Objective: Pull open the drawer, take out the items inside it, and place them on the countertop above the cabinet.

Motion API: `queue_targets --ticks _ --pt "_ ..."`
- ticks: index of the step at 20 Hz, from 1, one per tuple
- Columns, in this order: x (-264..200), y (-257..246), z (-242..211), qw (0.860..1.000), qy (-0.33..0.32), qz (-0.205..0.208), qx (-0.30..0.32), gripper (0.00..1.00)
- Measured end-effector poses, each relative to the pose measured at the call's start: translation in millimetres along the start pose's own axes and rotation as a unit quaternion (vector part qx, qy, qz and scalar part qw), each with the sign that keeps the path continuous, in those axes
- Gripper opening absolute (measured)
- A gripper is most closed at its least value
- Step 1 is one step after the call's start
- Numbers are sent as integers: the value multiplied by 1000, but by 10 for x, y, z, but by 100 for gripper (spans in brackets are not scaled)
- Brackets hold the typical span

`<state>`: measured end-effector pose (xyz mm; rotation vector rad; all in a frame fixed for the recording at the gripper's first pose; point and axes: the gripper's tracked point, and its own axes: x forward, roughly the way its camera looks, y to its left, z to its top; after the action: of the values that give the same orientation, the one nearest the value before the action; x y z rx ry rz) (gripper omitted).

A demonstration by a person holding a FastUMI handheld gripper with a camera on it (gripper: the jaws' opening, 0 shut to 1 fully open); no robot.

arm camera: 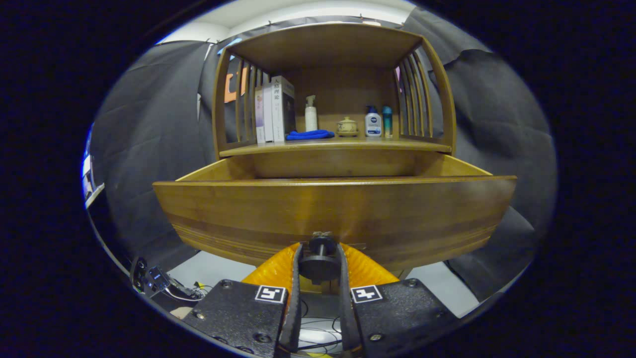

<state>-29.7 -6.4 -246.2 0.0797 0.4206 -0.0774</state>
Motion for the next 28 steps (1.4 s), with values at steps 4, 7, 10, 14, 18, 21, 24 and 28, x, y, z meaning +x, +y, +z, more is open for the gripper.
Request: queue_targets --ticks 4,7,10,14,18,21,24,28 --pt "-58 12 -49 999 29 13 1 35" --pt "-59 19 -33 999 46 22 -5 35" --pt "-140 8 -3 998 60 20 -14 40" --pt "-444 307 316 994 36 104 -25 62" --pt "-690 435 860 990 16 136 -20 96" --pt "-542 380 1092 991 44 124 -10 100" --pt "-250 319 1151 989 104 108 -3 98" --pt "142 158 1069 977 200 68 12 98"
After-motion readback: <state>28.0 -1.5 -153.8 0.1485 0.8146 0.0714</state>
